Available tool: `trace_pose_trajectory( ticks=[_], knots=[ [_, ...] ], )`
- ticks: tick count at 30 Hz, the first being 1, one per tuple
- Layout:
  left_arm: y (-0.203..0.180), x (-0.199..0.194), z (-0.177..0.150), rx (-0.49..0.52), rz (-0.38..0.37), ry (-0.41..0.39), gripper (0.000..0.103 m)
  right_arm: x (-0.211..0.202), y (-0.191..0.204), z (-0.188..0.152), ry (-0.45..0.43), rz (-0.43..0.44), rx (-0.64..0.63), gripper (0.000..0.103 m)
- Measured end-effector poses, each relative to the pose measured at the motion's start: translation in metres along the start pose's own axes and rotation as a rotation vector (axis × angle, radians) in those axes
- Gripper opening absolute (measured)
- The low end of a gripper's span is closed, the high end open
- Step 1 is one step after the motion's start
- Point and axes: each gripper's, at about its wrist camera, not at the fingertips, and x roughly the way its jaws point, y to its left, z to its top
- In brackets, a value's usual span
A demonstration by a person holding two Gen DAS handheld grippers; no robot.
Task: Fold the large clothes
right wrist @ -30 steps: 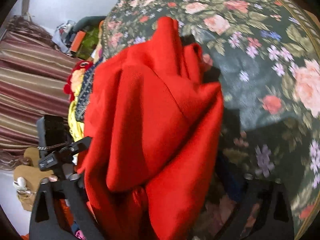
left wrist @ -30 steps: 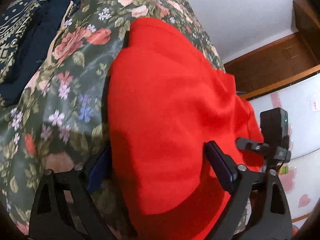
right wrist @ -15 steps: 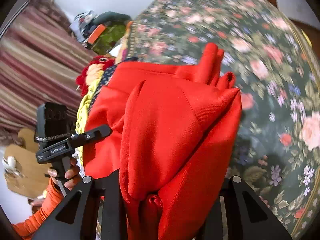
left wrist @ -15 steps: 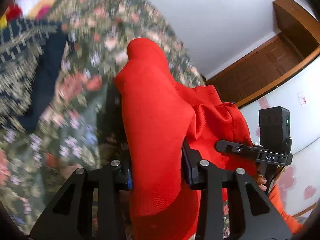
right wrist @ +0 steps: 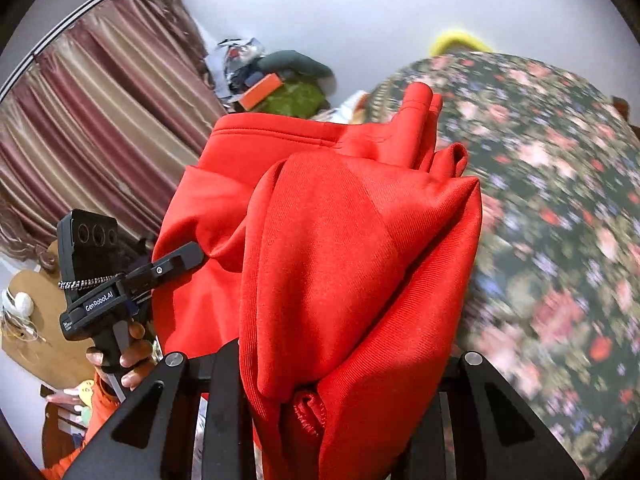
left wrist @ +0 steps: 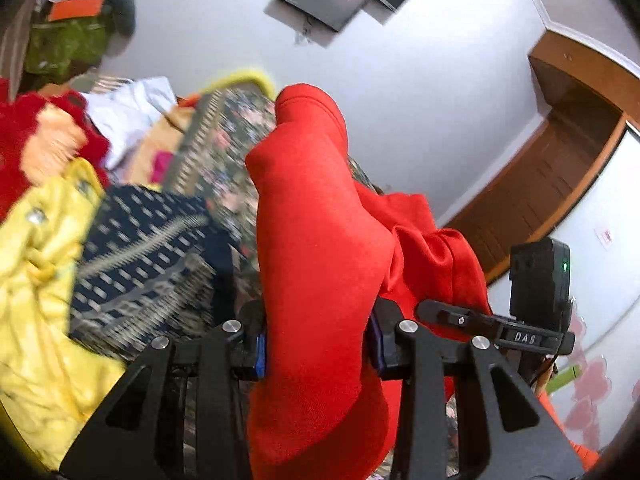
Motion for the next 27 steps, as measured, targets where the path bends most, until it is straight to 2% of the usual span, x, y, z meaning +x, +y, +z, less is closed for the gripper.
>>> trace_pose_trajectory(
  ticks=[5, 9, 13, 17, 19, 20, 21, 23, 24, 27],
  knots=[
    [0.045, 0.000, 0.028, -0.043, 0.047, -0.011, 0.037, 0.061, 0.013, 0.028, 0.023, 0.034, 0.020, 0.026],
    [0.096, 0.021, 0.045, -0.096, 0.106, 0.017, 0.037, 0.120, 0.009, 0.045, 0.064, 0.037, 0.054, 0.026],
    [0.145, 0.049, 0.052, -0.162, 0.146, 0.057, 0.037, 0.177, -0.012, 0.049, 0.097, 0.023, 0.121, 0.026],
    [0.194, 0.089, 0.041, -0.220, 0.206, 0.133, 0.039, 0.228, -0.045, 0.038, 0.164, -0.031, 0.178, 0.026],
    [0.210, 0.103, 0.029, -0.212, 0.261, 0.144, 0.051, 0.243, -0.058, 0.030, 0.188, -0.066, 0.170, 0.033],
    [0.213, 0.104, 0.025, -0.210, 0.254, 0.137, 0.052, 0.245, -0.061, 0.028, 0.185, -0.065, 0.156, 0.036],
    [0.216, 0.104, 0.022, -0.211, 0.235, 0.134, 0.055, 0.245, -0.062, 0.025, 0.185, -0.074, 0.128, 0.043],
    [0.216, 0.101, 0.017, -0.188, 0.239, 0.130, 0.062, 0.243, -0.060, 0.022, 0.186, -0.168, 0.047, 0.065],
    [0.212, 0.099, 0.015, -0.162, 0.268, 0.133, 0.068, 0.239, -0.053, 0.020, 0.176, -0.264, -0.033, 0.080],
    [0.199, 0.095, 0.010, -0.081, 0.346, 0.144, 0.074, 0.228, -0.035, 0.017, 0.160, -0.392, -0.190, 0.084]
  ],
)
